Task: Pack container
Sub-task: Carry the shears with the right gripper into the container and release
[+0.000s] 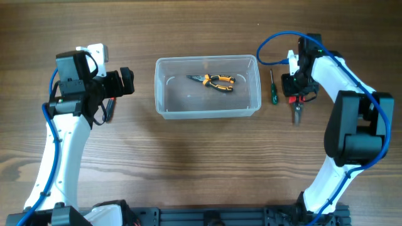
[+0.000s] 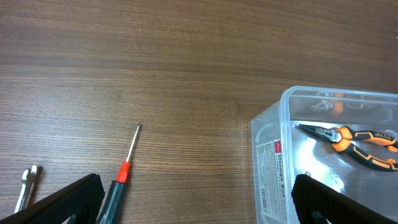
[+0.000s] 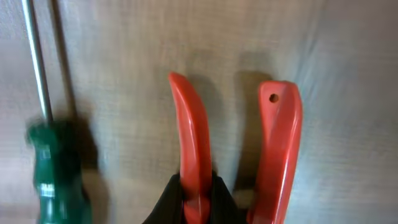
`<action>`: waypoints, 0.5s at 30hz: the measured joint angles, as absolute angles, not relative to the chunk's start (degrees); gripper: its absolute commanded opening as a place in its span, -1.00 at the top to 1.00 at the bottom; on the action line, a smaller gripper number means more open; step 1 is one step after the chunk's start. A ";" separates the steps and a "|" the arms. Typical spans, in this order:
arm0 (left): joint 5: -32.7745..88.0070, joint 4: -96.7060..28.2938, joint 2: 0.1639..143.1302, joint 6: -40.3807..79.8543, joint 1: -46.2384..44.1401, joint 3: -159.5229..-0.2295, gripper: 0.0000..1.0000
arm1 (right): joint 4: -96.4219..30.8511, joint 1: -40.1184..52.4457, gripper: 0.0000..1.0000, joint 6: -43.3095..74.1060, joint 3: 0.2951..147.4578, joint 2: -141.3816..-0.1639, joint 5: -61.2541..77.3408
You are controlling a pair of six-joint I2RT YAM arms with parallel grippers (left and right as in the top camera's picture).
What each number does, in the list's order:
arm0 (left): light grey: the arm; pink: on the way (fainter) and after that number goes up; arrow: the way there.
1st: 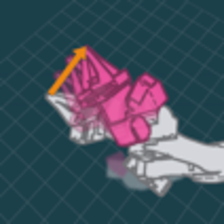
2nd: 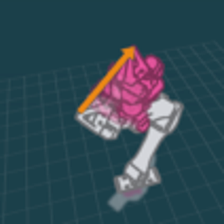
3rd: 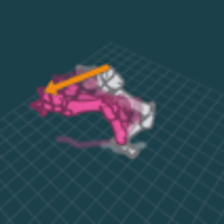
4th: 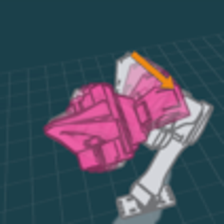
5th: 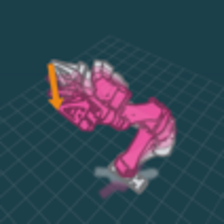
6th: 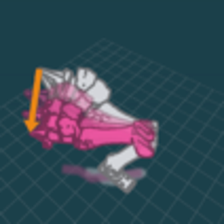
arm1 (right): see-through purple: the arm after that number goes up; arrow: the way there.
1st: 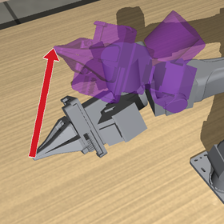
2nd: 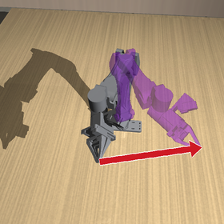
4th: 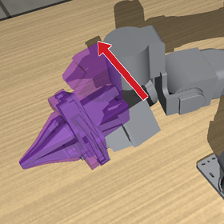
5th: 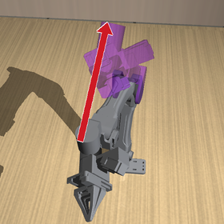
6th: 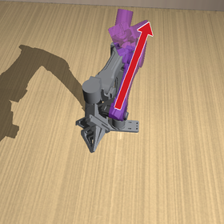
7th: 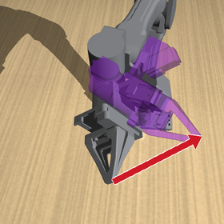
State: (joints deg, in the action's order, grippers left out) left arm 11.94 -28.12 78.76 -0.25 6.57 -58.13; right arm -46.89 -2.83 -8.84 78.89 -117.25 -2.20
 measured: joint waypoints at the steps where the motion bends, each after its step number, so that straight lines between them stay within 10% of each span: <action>1: 11.92 -28.03 78.76 -0.25 6.57 -58.13 -0.99 | -49.93 -2.87 0.91 -8.60 79.68 -117.23 -1.89; 9: 11.94 -28.12 78.76 -0.25 6.57 -58.13 -0.99 | -59.88 4.32 0.91 -8.73 97.95 -100.66 5.43; 15: 11.94 -28.10 78.76 -0.25 6.57 -58.13 -1.00 | -54.08 26.48 0.91 -32.23 98.63 -98.15 11.09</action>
